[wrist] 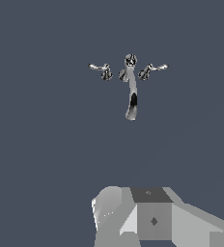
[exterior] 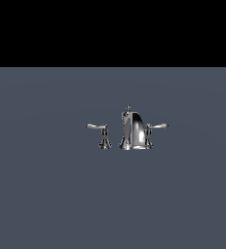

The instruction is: Turn on the faucet by rotating a designated handle.

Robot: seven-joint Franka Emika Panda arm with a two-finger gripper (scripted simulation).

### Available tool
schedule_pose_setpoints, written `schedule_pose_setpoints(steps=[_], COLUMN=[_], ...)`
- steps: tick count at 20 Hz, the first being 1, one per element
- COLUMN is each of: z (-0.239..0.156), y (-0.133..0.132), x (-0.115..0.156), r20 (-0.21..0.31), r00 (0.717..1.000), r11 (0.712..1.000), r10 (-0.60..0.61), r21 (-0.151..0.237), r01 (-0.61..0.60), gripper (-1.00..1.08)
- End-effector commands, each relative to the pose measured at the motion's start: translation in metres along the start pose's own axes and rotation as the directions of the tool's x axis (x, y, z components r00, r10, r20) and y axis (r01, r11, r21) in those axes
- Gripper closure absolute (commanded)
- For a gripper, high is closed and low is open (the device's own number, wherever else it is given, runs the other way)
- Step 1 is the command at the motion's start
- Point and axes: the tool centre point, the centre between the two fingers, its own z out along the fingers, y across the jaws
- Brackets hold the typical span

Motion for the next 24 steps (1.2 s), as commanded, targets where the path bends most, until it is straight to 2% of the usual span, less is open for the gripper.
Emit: schedule_pose_setpoints(steps=[1,8,15,20,24], z=[0.000,0.008,0.033,0.061,0.088], y=[0.000,-0.002,-0.007,-0.009,-0.009], x=[0.000,0.007,0.030,0.057,0.082], r20=[0.000,0.000,0.001,0.002,0.004], r00=[1.000,0.999,0.991,0.971,0.940], r11=[1.000,0.999,0.991,0.971,0.940], r10=[0.000,0.033,0.131,0.239,0.341], r21=[0.000,0.001,0.003,0.006,0.009], r01=[0.000,-0.033,-0.131,-0.239,-0.341], gripper=[1.08,1.08,1.08,1.08,1.08])
